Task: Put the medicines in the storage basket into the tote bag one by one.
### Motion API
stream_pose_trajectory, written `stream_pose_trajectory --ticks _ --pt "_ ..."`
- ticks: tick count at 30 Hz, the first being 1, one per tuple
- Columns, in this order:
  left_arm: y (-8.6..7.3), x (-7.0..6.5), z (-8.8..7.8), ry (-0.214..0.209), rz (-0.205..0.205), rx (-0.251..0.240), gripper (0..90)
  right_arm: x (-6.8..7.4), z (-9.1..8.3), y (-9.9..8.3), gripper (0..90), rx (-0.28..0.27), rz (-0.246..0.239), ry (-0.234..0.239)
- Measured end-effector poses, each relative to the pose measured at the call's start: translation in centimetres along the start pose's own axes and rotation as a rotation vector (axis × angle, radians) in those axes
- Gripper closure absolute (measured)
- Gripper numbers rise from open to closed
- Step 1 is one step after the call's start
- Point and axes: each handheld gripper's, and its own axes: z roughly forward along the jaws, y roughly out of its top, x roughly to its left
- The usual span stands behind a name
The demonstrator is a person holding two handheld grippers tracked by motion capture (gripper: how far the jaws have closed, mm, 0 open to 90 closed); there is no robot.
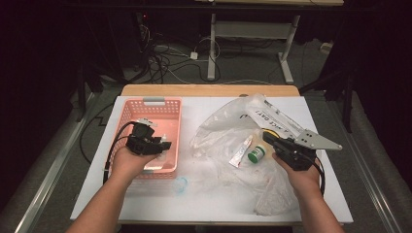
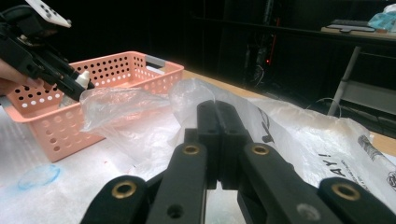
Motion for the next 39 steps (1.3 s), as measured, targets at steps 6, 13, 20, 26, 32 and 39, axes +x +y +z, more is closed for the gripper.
stream_pose_trajectory --ticks 6,13,20,26,32,39 --pt "-1.1 -0.8 -1.1 0.017 0.021 -0.106 58.4 0.1 0.0 -0.2 90.0 0.000 0.010 0.003" --pt "-2.1 -2.1 -2.0 0.023 0.063 -0.227 58.4 0.2 -0.1 0.0 90.0 -0.004 0.005 -0.001" --pt "-2.5 -4.7 -2.6 -0.011 0.136 -0.295 58.5 0.4 0.1 0.0 90.0 0.000 -0.004 0.005" --pt "-2.4 -7.7 -3.3 -0.072 0.185 -0.348 58.5 0.4 0.0 0.0 90.0 -0.001 -0.002 0.005" --pt "-2.0 -10.7 -2.2 -0.108 0.254 -0.339 58.4 0.4 0.0 0.0 90.0 -0.001 -0.001 0.006" --pt "-1.2 -13.8 1.5 -0.178 0.297 -0.273 58.4 0.4 -0.1 0.2 90.0 -0.011 0.000 0.006"
